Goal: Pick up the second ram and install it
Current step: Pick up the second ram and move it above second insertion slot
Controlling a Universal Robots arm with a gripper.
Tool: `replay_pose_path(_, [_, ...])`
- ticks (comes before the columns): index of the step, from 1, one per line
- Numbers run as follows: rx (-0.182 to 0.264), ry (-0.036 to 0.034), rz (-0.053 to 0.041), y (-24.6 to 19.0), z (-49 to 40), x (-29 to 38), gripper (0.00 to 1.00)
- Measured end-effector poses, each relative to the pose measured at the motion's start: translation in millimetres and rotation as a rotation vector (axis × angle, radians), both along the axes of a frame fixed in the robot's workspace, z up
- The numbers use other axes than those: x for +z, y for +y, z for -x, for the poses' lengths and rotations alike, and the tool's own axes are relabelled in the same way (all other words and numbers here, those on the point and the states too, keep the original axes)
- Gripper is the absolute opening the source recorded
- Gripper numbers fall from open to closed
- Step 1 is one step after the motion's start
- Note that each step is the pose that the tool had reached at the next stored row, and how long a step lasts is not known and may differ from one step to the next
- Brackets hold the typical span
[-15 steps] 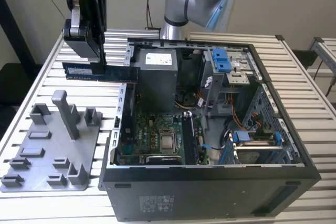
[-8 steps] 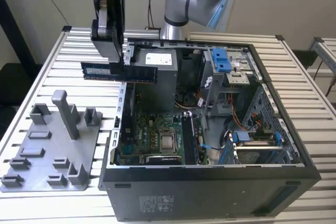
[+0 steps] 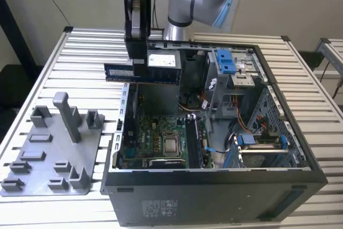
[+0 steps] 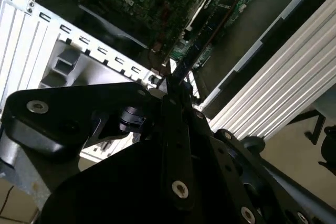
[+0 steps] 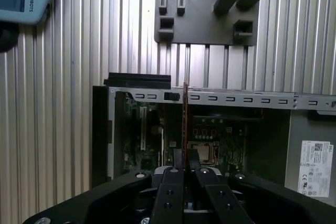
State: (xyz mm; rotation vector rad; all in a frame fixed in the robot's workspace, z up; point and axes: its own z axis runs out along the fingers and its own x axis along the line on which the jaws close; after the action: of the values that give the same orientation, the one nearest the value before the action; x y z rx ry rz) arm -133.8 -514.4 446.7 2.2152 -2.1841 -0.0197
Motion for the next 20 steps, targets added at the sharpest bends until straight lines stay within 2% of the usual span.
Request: replay_pose_path(20, [0.004, 0.0056, 0.0001, 0.0, -91.0, 1.2, 0.14])
